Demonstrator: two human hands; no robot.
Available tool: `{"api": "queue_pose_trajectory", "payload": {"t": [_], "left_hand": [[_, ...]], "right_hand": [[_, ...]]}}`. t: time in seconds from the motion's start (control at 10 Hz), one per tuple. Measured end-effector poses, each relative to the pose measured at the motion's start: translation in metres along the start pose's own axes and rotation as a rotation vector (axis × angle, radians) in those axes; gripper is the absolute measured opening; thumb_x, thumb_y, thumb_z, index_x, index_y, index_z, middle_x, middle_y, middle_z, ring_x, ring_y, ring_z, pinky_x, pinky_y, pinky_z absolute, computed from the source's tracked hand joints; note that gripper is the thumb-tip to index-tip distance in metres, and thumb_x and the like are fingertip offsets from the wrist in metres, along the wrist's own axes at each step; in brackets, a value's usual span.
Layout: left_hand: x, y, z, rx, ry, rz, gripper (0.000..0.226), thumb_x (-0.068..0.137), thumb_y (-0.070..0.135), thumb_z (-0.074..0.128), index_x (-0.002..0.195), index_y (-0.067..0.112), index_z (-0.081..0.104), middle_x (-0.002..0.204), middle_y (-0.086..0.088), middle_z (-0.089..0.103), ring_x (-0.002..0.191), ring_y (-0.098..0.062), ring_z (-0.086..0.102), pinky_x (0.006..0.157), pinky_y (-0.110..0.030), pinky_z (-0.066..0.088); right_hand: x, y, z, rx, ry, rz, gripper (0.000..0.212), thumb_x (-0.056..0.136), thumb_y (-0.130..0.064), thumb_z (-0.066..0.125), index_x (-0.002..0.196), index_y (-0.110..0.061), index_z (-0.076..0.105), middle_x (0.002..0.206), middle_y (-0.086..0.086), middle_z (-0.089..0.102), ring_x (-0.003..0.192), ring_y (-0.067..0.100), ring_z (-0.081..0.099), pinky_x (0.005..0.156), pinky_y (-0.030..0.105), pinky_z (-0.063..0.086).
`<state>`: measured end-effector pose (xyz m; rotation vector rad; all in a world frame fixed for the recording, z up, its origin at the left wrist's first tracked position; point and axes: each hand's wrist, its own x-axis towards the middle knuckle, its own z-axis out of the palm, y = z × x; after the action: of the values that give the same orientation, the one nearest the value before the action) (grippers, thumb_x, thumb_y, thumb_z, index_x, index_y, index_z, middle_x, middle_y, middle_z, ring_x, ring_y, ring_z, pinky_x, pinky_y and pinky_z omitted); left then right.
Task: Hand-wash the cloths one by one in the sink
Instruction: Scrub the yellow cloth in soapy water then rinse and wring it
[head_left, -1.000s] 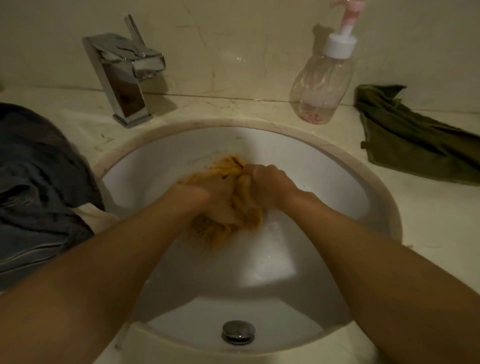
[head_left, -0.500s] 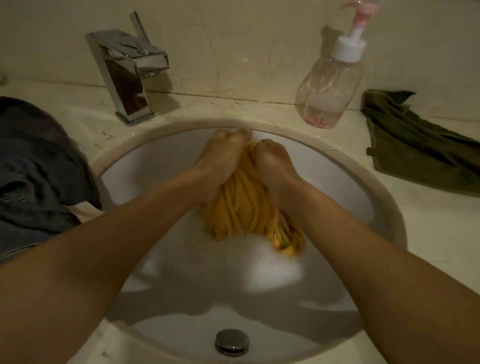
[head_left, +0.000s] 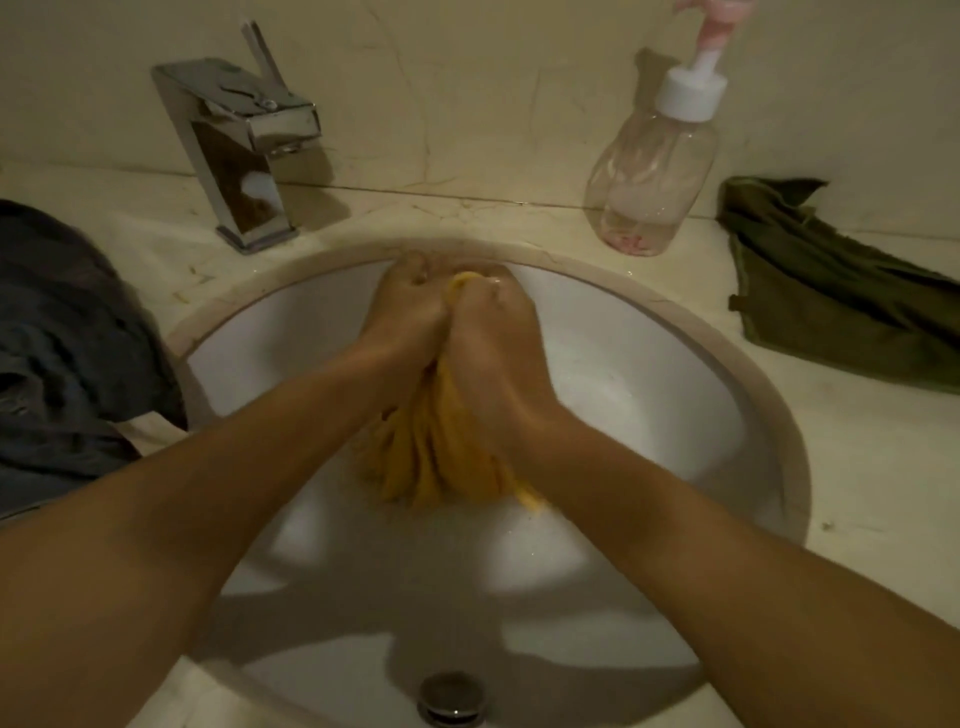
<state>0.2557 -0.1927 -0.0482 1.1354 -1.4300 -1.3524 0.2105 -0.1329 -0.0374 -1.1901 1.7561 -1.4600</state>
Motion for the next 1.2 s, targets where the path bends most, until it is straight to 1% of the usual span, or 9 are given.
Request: {"api": "queue_pose_trajectory", "payload": {"t": [0.1, 0.3, 0.5, 0.6, 0.7, 0.8, 1.0, 1.1, 1.2], "left_hand": [[-0.001, -0.001, -0.003, -0.068, 0.029, 0.027, 0.016, 0.101, 0.011, 0.052, 0.097, 0.017, 0.066, 0.083, 0.004, 0.068, 0.073, -0.005, 0.068, 0.055, -0.013, 0.049], [-0.018, 0.004, 0.014, 0.123, 0.015, 0.08, 0.024, 0.109, 0.029, 0.038, 0.115, 0.023, 0.06, 0.105, 0.004, 0.066, 0.098, -0.008, 0.063, 0.09, -0.025, 0.05], [0.005, -0.001, -0.012, 0.032, 0.019, -0.012, 0.012, 0.101, 0.007, 0.051, 0.098, 0.011, 0.062, 0.08, 0.003, 0.066, 0.074, -0.011, 0.066, 0.058, -0.019, 0.051], [-0.01, 0.003, 0.004, 0.07, -0.003, 0.013, 0.021, 0.105, 0.015, 0.044, 0.09, 0.018, 0.059, 0.08, 0.007, 0.063, 0.078, -0.009, 0.063, 0.065, -0.021, 0.051], [-0.02, 0.004, 0.022, 0.128, -0.029, 0.049, 0.024, 0.109, 0.027, 0.036, 0.107, 0.023, 0.06, 0.098, 0.004, 0.067, 0.095, -0.008, 0.065, 0.09, -0.03, 0.054], [-0.01, 0.005, 0.009, 0.108, 0.012, -0.001, 0.027, 0.108, 0.026, 0.041, 0.121, 0.017, 0.064, 0.109, -0.008, 0.069, 0.1, -0.019, 0.068, 0.093, -0.037, 0.056], [-0.009, 0.012, -0.006, -0.008, 0.002, -0.119, 0.019, 0.105, 0.022, 0.05, 0.095, 0.018, 0.066, 0.084, 0.003, 0.069, 0.062, -0.002, 0.065, 0.05, -0.017, 0.049], [-0.009, 0.014, 0.006, 0.101, -0.087, -0.132, 0.021, 0.106, 0.038, 0.047, 0.108, 0.026, 0.064, 0.095, 0.006, 0.065, 0.071, 0.001, 0.06, 0.056, -0.016, 0.045], [0.005, 0.007, -0.011, 0.464, -0.122, -0.072, 0.041, 0.101, 0.045, 0.054, 0.135, 0.024, 0.053, 0.131, -0.003, 0.059, 0.107, -0.017, 0.059, 0.089, -0.029, 0.048]], "right_hand": [[0.005, 0.009, 0.004, 0.084, 0.062, 0.05, 0.034, 0.104, -0.027, 0.037, 0.121, -0.015, 0.063, 0.111, 0.006, 0.067, 0.106, 0.022, 0.064, 0.097, 0.045, 0.053], [0.034, 0.031, -0.011, -0.12, -0.011, 0.101, 0.035, 0.108, -0.035, 0.037, 0.13, -0.018, 0.058, 0.126, 0.002, 0.064, 0.108, 0.012, 0.059, 0.104, 0.039, 0.05], [0.008, 0.009, -0.002, -0.189, -0.206, -0.072, 0.036, 0.108, -0.012, 0.04, 0.141, -0.003, 0.051, 0.139, 0.012, 0.055, 0.128, 0.028, 0.053, 0.099, 0.034, 0.045], [0.026, 0.019, -0.009, -0.049, -0.038, 0.089, 0.044, 0.102, -0.047, 0.04, 0.129, -0.02, 0.063, 0.12, -0.003, 0.066, 0.108, 0.014, 0.063, 0.091, 0.027, 0.049], [0.048, 0.038, -0.02, 0.037, 0.045, 0.258, 0.058, 0.086, -0.058, 0.046, 0.126, -0.021, 0.066, 0.117, 0.001, 0.072, 0.106, 0.021, 0.069, 0.095, 0.048, 0.057], [0.023, 0.02, -0.011, 0.017, 0.032, 0.177, 0.032, 0.104, -0.04, 0.043, 0.117, -0.021, 0.066, 0.114, 0.002, 0.07, 0.106, 0.02, 0.066, 0.097, 0.044, 0.055], [0.027, 0.024, -0.003, 0.02, 0.04, 0.057, 0.026, 0.103, -0.035, 0.048, 0.112, -0.021, 0.068, 0.107, -0.005, 0.069, 0.103, 0.018, 0.066, 0.092, 0.037, 0.054], [0.057, 0.043, -0.027, -0.019, 0.112, 0.218, 0.056, 0.087, -0.057, 0.052, 0.122, -0.016, 0.067, 0.116, 0.006, 0.071, 0.104, 0.026, 0.067, 0.094, 0.048, 0.057], [0.071, 0.053, -0.048, -0.232, 0.1, 0.156, 0.037, 0.099, -0.049, 0.05, 0.11, -0.017, 0.066, 0.107, 0.007, 0.07, 0.095, 0.026, 0.065, 0.081, 0.042, 0.054]]}}
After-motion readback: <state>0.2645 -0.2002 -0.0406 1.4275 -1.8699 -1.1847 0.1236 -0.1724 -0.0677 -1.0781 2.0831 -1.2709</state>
